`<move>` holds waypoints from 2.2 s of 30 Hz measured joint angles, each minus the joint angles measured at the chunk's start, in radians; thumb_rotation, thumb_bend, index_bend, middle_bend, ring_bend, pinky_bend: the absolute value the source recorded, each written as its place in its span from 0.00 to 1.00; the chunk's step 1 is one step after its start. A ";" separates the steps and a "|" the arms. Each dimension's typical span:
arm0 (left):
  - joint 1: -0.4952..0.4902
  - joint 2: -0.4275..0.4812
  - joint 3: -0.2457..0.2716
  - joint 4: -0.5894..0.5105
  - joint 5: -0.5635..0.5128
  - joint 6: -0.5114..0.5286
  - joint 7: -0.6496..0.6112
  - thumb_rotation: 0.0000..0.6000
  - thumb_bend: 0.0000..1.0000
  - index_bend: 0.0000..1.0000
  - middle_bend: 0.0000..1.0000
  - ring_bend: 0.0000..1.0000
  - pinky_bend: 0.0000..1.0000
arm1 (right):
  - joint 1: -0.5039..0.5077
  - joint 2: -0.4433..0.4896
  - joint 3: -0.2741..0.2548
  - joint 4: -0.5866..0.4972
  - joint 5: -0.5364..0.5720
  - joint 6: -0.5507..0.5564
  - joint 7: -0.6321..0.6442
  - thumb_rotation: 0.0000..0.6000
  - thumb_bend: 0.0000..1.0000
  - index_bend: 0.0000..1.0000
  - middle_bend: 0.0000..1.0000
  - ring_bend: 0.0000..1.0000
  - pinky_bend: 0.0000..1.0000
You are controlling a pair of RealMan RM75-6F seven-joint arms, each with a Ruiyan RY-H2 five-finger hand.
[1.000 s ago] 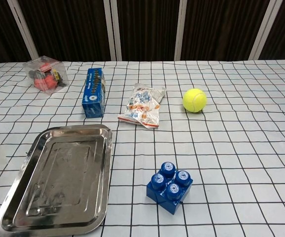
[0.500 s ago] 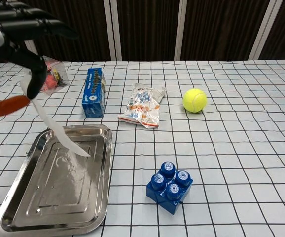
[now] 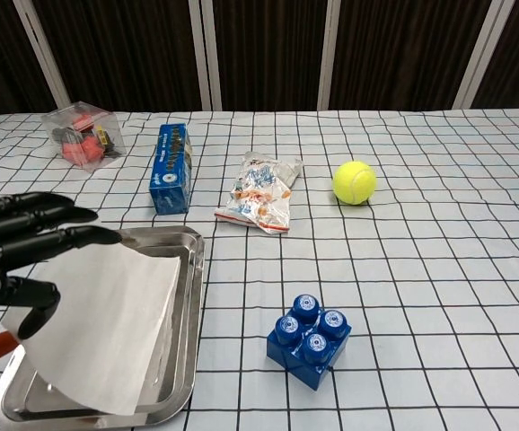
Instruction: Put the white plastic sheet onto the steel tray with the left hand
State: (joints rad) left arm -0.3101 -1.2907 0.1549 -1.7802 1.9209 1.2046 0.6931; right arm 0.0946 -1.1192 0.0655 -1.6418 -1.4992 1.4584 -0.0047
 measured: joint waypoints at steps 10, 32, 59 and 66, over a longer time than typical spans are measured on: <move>-0.015 -0.067 -0.002 0.162 -0.027 -0.030 -0.111 1.00 0.49 0.54 0.04 0.00 0.00 | 0.001 -0.001 0.000 -0.002 0.005 -0.004 -0.001 1.00 0.31 0.00 0.00 0.00 0.00; 0.004 -0.078 0.013 0.136 -0.069 -0.035 -0.085 1.00 0.22 0.06 0.00 0.00 0.00 | -0.001 0.001 -0.002 -0.001 0.000 0.000 0.002 1.00 0.31 0.00 0.00 0.00 0.00; 0.042 0.077 0.048 0.010 -0.203 -0.075 -0.115 1.00 0.49 0.00 0.00 0.00 0.00 | 0.001 0.000 -0.004 -0.006 0.002 -0.008 -0.003 1.00 0.31 0.00 0.00 0.00 0.00; -0.017 0.089 0.028 -0.069 -0.315 -0.227 -0.041 1.00 0.54 0.00 0.00 0.00 0.00 | 0.001 0.000 -0.004 -0.008 0.003 -0.007 -0.001 1.00 0.31 0.00 0.00 0.00 0.00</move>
State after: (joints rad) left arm -0.3274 -1.2014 0.1827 -1.8490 1.6058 0.9771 0.6522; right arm 0.0951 -1.1188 0.0618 -1.6494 -1.4967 1.4517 -0.0058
